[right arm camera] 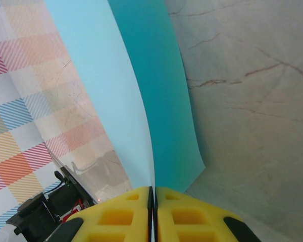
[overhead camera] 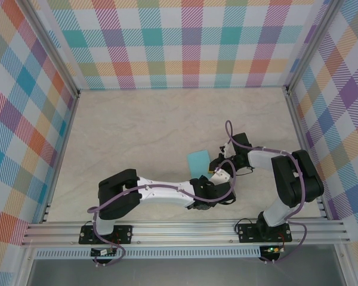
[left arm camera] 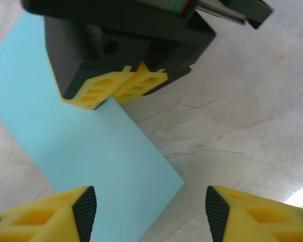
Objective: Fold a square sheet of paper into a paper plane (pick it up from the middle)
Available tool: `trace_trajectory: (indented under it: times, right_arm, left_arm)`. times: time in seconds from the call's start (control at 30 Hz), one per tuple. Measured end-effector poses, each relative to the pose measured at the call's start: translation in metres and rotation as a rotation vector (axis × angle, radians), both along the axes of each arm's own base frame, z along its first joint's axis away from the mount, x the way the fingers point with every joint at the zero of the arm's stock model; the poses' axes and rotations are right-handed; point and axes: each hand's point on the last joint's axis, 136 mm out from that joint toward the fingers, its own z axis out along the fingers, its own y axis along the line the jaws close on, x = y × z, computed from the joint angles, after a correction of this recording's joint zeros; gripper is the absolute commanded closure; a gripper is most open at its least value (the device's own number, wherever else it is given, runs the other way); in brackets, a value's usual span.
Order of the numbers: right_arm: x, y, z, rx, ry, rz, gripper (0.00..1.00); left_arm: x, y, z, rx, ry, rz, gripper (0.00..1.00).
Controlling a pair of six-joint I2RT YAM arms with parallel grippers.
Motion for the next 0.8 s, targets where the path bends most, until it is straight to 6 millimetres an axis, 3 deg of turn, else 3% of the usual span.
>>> trace_trajectory:
  times: [0.13,0.4,0.67,0.8]
  right_arm:
    - [0.000,0.000,0.000,-0.001,0.003,0.000,0.87]
    - [-0.002,-0.001,-0.001,-0.009,0.013,0.001,0.84]
    - [-0.002,-0.007,-0.003,-0.063,0.015,-0.001,0.73]
    - [0.005,-0.014,0.010,-0.114,-0.041,-0.010,0.70]
  left_arm:
    - [0.004,0.003,0.002,0.010,-0.025,0.017,0.71]
    - [0.005,0.007,-0.002,0.020,-0.035,0.016,1.00]
    - [0.001,0.022,-0.003,-0.051,0.042,0.003,1.00]
    - [0.006,0.030,0.004,-0.142,0.101,0.010,1.00]
